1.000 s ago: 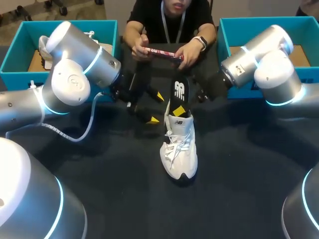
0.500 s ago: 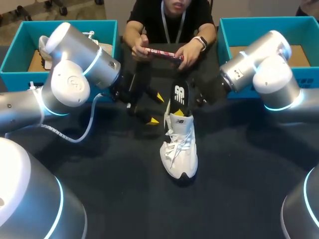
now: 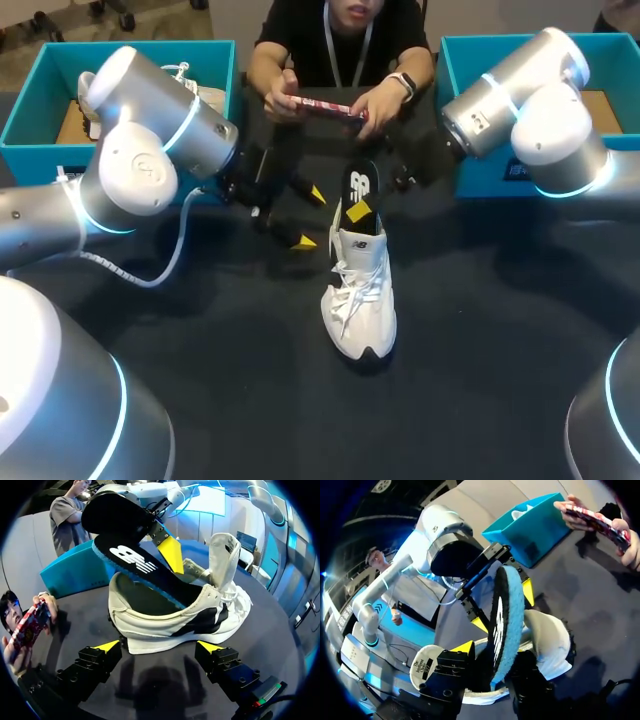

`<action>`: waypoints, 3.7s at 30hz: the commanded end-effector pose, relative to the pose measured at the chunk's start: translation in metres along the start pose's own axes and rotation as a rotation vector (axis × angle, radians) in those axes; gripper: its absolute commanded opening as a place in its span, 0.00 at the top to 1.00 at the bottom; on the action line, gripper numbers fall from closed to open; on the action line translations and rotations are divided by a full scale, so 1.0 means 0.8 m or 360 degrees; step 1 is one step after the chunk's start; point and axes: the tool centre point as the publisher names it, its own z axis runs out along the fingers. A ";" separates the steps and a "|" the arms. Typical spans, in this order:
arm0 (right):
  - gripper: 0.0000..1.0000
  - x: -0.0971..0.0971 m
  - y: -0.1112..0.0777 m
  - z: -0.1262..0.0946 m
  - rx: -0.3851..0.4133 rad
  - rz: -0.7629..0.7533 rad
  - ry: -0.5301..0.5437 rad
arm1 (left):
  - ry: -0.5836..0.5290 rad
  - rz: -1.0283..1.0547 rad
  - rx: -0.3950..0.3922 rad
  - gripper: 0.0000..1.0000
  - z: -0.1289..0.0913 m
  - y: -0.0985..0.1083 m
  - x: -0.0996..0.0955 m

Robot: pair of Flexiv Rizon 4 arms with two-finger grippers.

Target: Take the shoe out of the shoebox, open the shoe tongue, remove and reinsert the insole, then place the shoe into the shoebox

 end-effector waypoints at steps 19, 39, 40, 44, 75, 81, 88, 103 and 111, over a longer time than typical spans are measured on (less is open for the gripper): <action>1.00 0.009 -0.027 0.027 0.0015 0.0120 0.0135 | 0.0016 0.0021 0.0002 0.00 0.007 -0.005 0.001; 0.56 0.013 -0.013 0.008 0.0014 0.0089 0.0036 | 0.0012 -0.0001 0.0015 0.00 0.005 0.003 0.006; 0.57 0.013 -0.013 0.007 -0.0002 0.0084 0.0027 | 0.0011 -0.0002 0.0014 0.00 0.005 0.003 0.006; 0.58 0.010 -0.011 0.008 -0.0040 0.0075 0.0013 | 0.0009 -0.0004 0.0015 0.00 0.003 0.004 0.006; 1.00 0.001 -0.031 0.034 0.0048 0.0254 0.0212 | 0.0025 -0.0004 0.0021 0.00 0.008 0.004 0.004; 0.91 0.002 -0.034 0.036 0.0024 0.0267 0.0180 | 0.0026 -0.0004 0.0021 0.00 0.008 0.005 0.004; 0.71 0.009 -0.021 0.018 0.0019 0.0231 0.0082 | 0.0030 0.0009 0.0030 0.00 0.007 0.003 0.002; 0.64 -0.007 0.004 0.000 0.0060 0.0171 0.0041 | 0.0012 -0.0011 0.0034 0.00 0.000 0.012 0.002; 1.00 -0.019 0.007 0.007 0.0090 0.0165 0.0070 | 0.0006 -0.0003 0.0034 0.00 -0.002 0.009 0.001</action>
